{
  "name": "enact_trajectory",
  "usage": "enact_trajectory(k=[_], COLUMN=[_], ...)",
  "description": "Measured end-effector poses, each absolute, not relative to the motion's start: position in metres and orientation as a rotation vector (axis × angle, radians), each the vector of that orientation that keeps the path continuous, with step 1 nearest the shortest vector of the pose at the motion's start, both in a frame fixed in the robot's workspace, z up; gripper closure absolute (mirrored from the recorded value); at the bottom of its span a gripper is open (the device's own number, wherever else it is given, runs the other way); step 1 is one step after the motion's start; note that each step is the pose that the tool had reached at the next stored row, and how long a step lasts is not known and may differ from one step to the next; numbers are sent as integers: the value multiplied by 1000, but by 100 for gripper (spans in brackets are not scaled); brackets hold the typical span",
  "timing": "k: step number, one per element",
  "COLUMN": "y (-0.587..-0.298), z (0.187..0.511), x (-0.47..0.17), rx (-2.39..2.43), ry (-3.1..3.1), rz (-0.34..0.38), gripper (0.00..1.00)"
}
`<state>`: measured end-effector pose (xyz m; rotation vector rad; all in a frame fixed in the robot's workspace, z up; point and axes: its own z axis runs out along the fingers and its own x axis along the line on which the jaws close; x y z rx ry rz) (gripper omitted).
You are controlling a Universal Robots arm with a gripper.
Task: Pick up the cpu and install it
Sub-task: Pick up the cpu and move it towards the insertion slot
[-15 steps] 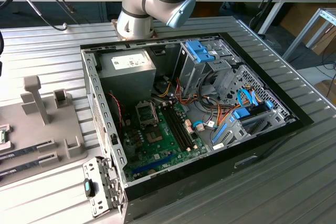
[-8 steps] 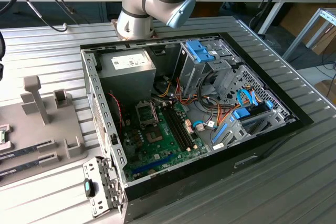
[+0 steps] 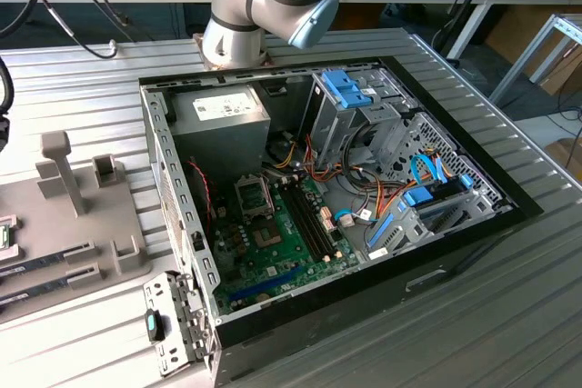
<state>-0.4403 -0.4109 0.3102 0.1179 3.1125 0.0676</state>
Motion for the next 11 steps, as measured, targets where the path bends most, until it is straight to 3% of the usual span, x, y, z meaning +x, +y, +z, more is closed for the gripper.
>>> enact_trajectory(k=[11], y=[-411], z=[301], x=[-440], rx=[118], ry=[3112], rz=[68], gripper=[89])
